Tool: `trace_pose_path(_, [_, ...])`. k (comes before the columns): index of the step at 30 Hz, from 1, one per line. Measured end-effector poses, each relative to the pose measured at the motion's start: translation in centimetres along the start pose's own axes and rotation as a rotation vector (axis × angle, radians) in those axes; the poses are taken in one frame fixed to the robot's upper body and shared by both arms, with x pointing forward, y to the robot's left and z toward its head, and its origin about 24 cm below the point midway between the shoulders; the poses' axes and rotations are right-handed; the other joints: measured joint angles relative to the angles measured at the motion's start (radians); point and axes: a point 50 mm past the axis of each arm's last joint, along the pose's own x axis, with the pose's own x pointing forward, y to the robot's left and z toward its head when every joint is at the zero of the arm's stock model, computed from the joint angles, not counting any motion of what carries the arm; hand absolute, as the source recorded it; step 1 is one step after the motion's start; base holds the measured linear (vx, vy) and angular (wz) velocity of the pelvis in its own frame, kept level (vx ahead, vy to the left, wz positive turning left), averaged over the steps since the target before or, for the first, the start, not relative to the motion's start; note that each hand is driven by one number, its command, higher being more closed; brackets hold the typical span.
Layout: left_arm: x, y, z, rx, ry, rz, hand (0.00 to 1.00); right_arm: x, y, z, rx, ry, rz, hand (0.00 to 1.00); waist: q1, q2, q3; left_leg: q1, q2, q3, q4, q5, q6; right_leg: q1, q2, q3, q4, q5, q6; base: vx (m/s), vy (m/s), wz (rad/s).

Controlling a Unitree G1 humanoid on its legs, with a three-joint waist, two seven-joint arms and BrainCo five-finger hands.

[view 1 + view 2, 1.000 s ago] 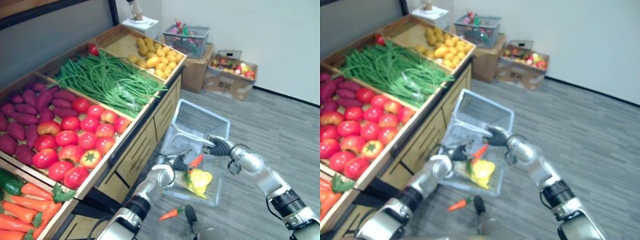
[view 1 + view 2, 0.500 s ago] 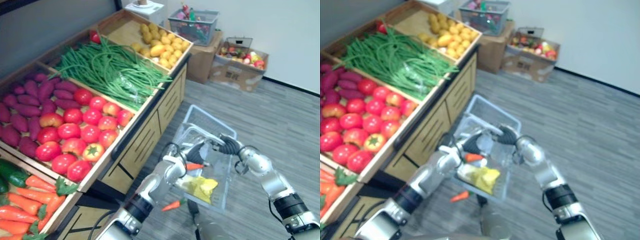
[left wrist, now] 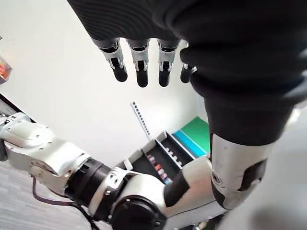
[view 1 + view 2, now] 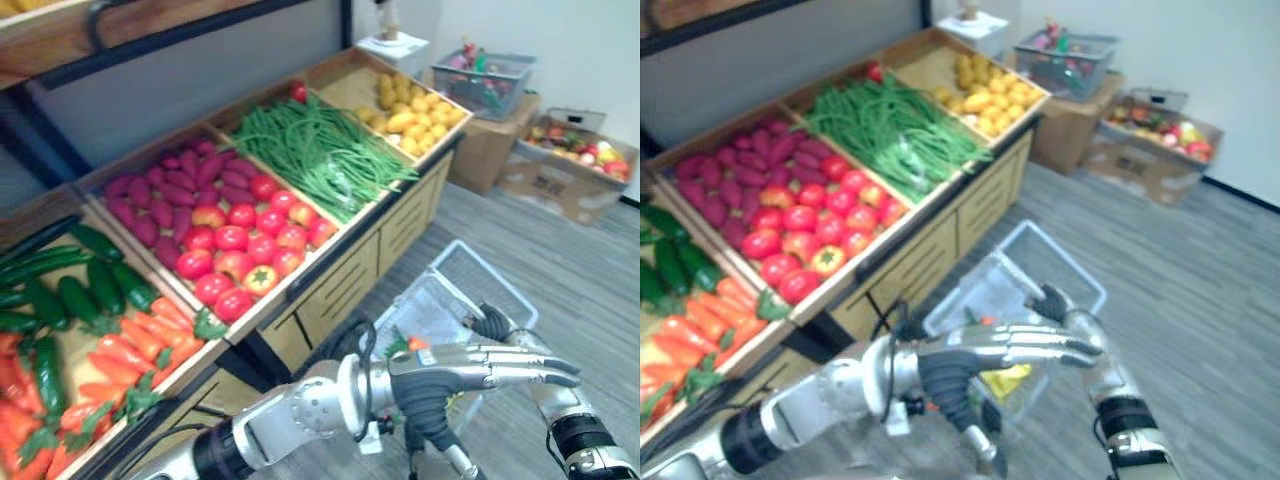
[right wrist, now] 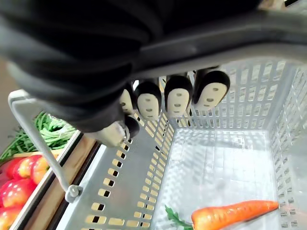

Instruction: Pick vegetable in the basket

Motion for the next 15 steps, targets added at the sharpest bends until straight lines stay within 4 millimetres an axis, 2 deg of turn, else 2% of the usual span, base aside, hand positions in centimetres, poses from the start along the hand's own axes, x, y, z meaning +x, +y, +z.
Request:
trace_pose_path(2, [-1.1,0.3,0.7,-0.044,0.004,0.031,0.0,-0.3,0.3,-1.7,0.056,0.071,-0.025,1.0,0.015,-0.004,-0.01,-0.017,-0.016,-0.036,-0.026,0.023,0.001,0.005,-0.012,-0.036,-0.003,0.0,0.0,0.01,-0.024,0.66])
trace_pose_path(4, [-2.9,1.6,1.6,-0.026,0.027,0.15,0.0,-1.6,0.7,-5.2,0.136,0.207,-0.072,1.0,0.018,-0.005,-0.015,-0.034,-0.049,-0.115,-0.069,0.056,0.011,0.036,-0.038,-0.11,-0.021,0.0,0.0,-0.01,-0.012,0.9])
trace_pose_path(5, [-3.4,2.0,1.8,-0.021,0.03,0.188,0.0,-1.9,0.8,-5.9,0.154,0.235,-0.081,1.0,0.019,-0.007,-0.017,-0.036,-0.057,-0.13,-0.08,0.06,0.012,0.038,-0.043,-0.123,-0.023,-0.002,0.003,0.0,-0.004,0.91])
trace_pose_path(7, [-6.5,4.0,2.7,0.025,0.086,0.426,0.0,-4.0,2.4,-9.3,0.238,0.387,-0.109,1.0,0.023,-0.023,-0.027,-0.054,-0.091,-0.199,-0.132,0.096,0.016,0.052,-0.063,-0.187,-0.036,-0.01,0.002,0.01,-0.021,0.86])
trace_pose_path(8, [-7.2,4.3,2.7,0.037,0.104,0.485,0.0,-4.5,2.8,-9.9,0.254,0.416,-0.109,1.0,0.025,-0.028,-0.028,-0.056,-0.098,-0.212,-0.145,0.107,0.016,0.053,-0.067,-0.199,-0.036,-0.011,0.003,0.0,-0.027,0.72])
trace_pose_path(10, [-10.0,5.1,2.6,0.04,0.149,0.748,0.0,-5.9,4.2,-11.6,0.337,0.519,-0.159,1.0,0.032,-0.047,-0.037,-0.068,-0.12,-0.257,-0.183,0.14,0.021,0.058,-0.081,-0.24,-0.036,-0.016,0.004,0.0,-0.013,0.59])
trace_pose_path(11, [-10.8,5.1,2.4,0.038,0.163,0.814,0.0,-6.5,4.7,-12.2,0.351,0.548,-0.162,1.0,0.037,-0.052,-0.042,-0.067,-0.124,-0.265,-0.193,0.147,0.022,0.06,-0.082,-0.247,-0.036,-0.016,0.003,0.01,-0.009,0.47])
trace_pose_path(12, [-12.2,5.3,2.1,0.039,0.187,0.962,0.0,-7.4,5.6,-12.9,0.391,0.593,-0.174,1.0,0.049,-0.062,-0.047,-0.067,-0.128,-0.277,-0.204,0.158,0.028,0.066,-0.085,-0.263,-0.036,-0.019,0.003,0.01,-0.006,0.33])
trace_pose_path(15, [-16.4,4.7,1.1,0.067,0.296,1.315,0.0,-9.0,7.5,-14.0,0.442,0.674,-0.173,1.0,0.054,-0.088,-0.065,-0.067,-0.139,-0.303,-0.231,0.176,0.025,0.073,-0.092,-0.288,-0.036,-0.023,0.001,0.0,0.002,0.26])
